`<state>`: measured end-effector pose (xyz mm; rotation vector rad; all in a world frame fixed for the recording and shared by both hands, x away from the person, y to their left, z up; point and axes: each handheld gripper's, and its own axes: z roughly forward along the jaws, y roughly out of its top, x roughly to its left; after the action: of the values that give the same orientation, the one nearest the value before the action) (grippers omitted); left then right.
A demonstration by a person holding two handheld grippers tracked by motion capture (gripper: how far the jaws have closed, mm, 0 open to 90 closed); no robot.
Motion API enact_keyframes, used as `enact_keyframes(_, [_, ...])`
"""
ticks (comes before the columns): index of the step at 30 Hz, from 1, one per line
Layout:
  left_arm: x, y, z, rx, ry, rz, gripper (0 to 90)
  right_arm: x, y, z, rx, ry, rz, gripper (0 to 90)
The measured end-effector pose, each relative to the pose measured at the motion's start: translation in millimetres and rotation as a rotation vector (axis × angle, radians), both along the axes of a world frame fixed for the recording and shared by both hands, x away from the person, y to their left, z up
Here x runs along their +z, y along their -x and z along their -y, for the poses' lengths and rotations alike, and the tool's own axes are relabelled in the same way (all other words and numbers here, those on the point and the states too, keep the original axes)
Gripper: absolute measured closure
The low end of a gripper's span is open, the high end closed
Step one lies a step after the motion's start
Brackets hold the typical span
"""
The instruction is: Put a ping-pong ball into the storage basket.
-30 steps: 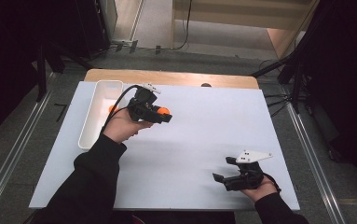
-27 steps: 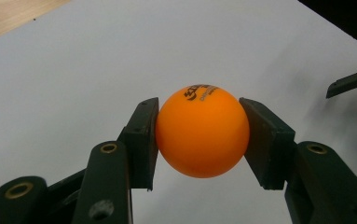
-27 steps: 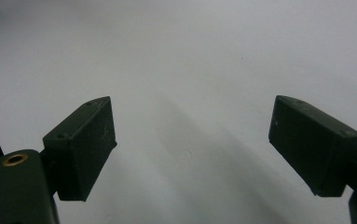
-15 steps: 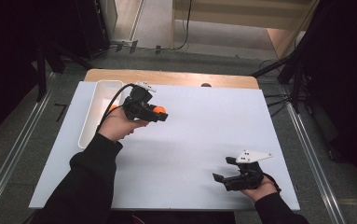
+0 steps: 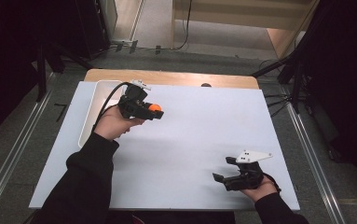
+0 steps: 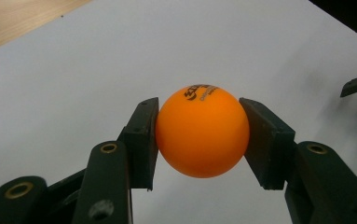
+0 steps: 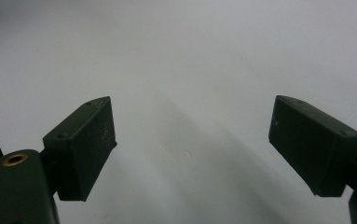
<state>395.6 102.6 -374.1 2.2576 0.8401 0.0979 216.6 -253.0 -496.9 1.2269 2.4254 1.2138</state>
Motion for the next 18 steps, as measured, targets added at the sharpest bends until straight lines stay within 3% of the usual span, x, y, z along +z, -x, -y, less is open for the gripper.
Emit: enact_keyframes(18, [5.6,-9.2,-24.0,0.094,-0.008,0.031,50.6,-0.2,0.0,-0.2,0.0,0.003,0.0,13.1])
